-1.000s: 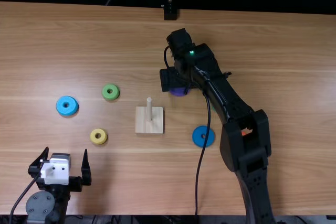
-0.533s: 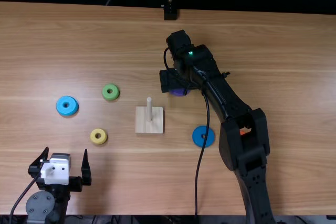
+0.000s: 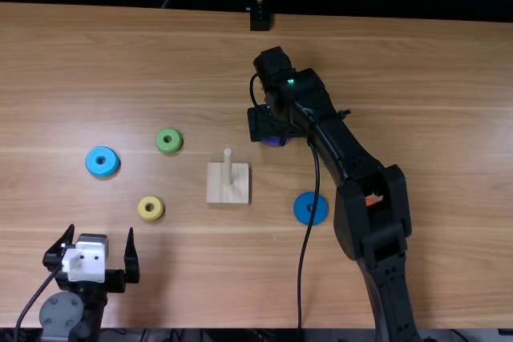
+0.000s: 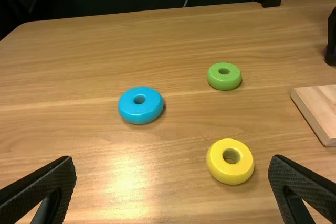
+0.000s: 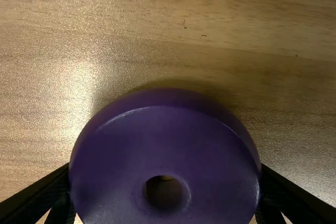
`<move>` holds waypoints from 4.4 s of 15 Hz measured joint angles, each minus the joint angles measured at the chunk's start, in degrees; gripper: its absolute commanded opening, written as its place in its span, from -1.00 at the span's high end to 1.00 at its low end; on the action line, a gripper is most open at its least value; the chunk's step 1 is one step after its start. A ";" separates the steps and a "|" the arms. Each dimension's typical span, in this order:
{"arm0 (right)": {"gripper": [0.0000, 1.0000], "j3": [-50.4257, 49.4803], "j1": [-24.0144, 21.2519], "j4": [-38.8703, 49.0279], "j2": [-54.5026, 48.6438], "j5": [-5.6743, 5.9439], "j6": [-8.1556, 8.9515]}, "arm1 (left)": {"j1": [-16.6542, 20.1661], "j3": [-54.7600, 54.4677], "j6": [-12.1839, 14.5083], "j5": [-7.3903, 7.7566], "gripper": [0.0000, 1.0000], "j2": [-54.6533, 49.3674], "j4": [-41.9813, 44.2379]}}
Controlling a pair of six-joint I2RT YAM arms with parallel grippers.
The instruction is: Build the Hanoi tower: stack the rings onto the peg from bottom to top in this color order: purple, dark blue, light blue, dark green, light green, yellow, orange.
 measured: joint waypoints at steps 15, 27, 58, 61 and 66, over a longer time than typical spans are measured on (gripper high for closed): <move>0.75 2.36 6.64 -17.14 -19.78 0.35 -0.61 | 0.00 -0.02 -0.02 -0.02 -1.00 0.00 -0.02; 0.75 9.44 15.91 -22.84 -23.78 0.39 -0.87 | 0.00 -0.02 0.00 -0.04 -1.00 0.02 0.00; 0.65 7.67 17.68 -21.44 -19.47 0.42 -0.59 | 0.00 0.00 0.00 -0.02 -1.00 0.00 0.00; -0.67 7.67 17.66 -21.40 -19.41 0.42 -0.57 | 0.00 -0.02 -0.02 -0.04 -1.00 0.00 0.00; -1.00 7.67 17.66 -21.44 -19.39 0.44 -0.37 | 0.00 0.00 0.02 -0.04 -1.00 0.00 -0.02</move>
